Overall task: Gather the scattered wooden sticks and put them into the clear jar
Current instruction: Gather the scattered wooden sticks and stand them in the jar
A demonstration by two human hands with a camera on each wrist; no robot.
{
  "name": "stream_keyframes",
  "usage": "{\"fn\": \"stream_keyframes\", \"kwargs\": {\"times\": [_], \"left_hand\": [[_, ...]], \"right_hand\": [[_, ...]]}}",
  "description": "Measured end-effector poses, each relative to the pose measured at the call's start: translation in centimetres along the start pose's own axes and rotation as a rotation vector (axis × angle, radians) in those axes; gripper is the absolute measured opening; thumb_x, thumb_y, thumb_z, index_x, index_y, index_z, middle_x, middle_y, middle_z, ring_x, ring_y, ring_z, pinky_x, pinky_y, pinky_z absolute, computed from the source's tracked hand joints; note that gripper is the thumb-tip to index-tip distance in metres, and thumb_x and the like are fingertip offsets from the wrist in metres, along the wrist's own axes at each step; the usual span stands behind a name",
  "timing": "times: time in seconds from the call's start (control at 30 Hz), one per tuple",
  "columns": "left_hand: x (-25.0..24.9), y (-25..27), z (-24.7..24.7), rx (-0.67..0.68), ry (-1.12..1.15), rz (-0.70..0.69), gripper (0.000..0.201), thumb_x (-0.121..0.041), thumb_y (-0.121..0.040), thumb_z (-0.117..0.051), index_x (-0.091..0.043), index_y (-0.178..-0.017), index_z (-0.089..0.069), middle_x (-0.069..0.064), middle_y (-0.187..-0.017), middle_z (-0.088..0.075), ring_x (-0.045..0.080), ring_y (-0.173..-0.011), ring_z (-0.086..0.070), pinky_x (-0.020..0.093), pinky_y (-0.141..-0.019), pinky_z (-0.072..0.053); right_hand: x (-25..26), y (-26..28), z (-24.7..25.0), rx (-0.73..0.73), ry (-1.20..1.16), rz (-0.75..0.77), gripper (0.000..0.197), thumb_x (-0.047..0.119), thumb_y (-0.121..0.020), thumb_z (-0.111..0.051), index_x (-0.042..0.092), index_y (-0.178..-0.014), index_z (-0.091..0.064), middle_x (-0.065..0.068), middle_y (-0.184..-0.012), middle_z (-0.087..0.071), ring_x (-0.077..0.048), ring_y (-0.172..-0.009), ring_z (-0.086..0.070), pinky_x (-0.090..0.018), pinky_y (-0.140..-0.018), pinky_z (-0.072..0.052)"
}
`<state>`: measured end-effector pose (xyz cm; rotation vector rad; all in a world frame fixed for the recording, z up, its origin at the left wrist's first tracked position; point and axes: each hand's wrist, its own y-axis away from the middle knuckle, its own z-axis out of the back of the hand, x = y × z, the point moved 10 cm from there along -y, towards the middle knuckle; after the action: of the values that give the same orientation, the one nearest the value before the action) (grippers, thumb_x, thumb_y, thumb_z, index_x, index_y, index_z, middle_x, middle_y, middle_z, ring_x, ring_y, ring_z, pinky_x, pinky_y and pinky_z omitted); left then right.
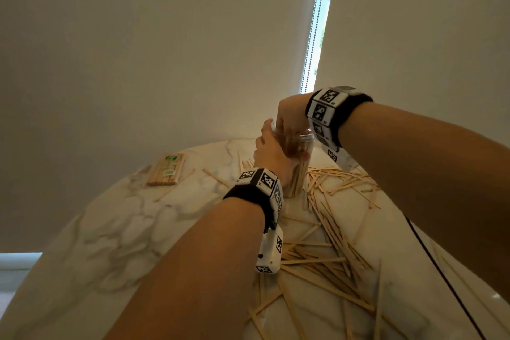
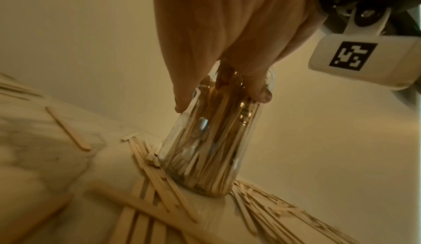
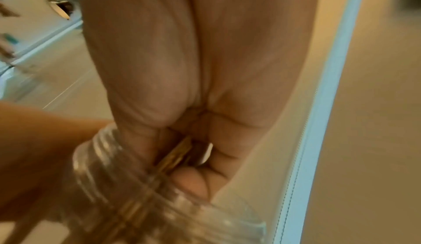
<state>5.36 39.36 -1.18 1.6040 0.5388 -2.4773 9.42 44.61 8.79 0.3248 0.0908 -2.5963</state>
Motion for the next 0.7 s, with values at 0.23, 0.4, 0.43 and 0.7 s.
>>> {"fn": "stream_keyframes", "kwargs": {"times": [0.23, 0.4, 0.43, 0.7], "left_hand": [[0.3, -0.3, -0.2, 0.019, 0.023, 0.018, 0.114, -0.037, -0.072, -0.085, -0.034, -0.154, -0.005, 0.008, -0.15, -0.031, 0.033, -0.136, -0.038, 0.052, -0.11, -0.038], [0.3, -0.2, 0.0, 0.009, 0.023, -0.012, 0.113, -0.038, -0.072, -0.084, -0.033, -0.154, -0.006, 0.01, -0.146, -0.034, 0.034, -0.133, -0.04, 0.054, -0.108, -0.04], [0.2, -0.2, 0.1, 0.001, 0.018, -0.013, 0.112, -0.037, -0.072, -0.084, -0.031, -0.154, -0.008, 0.01, -0.145, -0.035, 0.034, -0.133, -0.041, 0.053, -0.108, -0.04], [-0.1, 0.2, 0.2, 0.014, 0.036, 0.024, 0.118, -0.041, -0.069, -0.086, -0.029, -0.156, -0.008, 0.009, -0.149, -0.036, 0.032, -0.134, -0.043, 0.051, -0.109, -0.042]], "right_hand": [[-1.2, 0.7, -0.6, 0.064, -0.128, 0.015, 0.014, 0.02, -0.089, -0.069, 0.022, -0.099, -0.077, 0.003, -0.102, -0.073, -0.016, -0.094, -0.065, -0.031, -0.089, -0.054], [-1.6, 1.0, -1.2, 0.07, -0.139, -0.012, 0.03, 0.029, -0.09, -0.065, 0.013, -0.114, -0.073, -0.009, -0.109, -0.072, -0.025, -0.091, -0.066, -0.04, -0.089, -0.056], [-1.6, 1.4, -1.0, 0.055, -0.151, -0.011, 0.03, 0.029, -0.091, -0.065, 0.013, -0.115, -0.073, -0.01, -0.109, -0.072, -0.026, -0.092, -0.065, -0.04, -0.088, -0.054], [-4.3, 11.0, 2.5, -0.334, -0.55, -0.076, 0.02, 0.033, -0.096, -0.061, 0.017, -0.094, -0.073, 0.008, -0.074, -0.066, -0.001, -0.065, -0.058, -0.019, -0.057, -0.04]]}}
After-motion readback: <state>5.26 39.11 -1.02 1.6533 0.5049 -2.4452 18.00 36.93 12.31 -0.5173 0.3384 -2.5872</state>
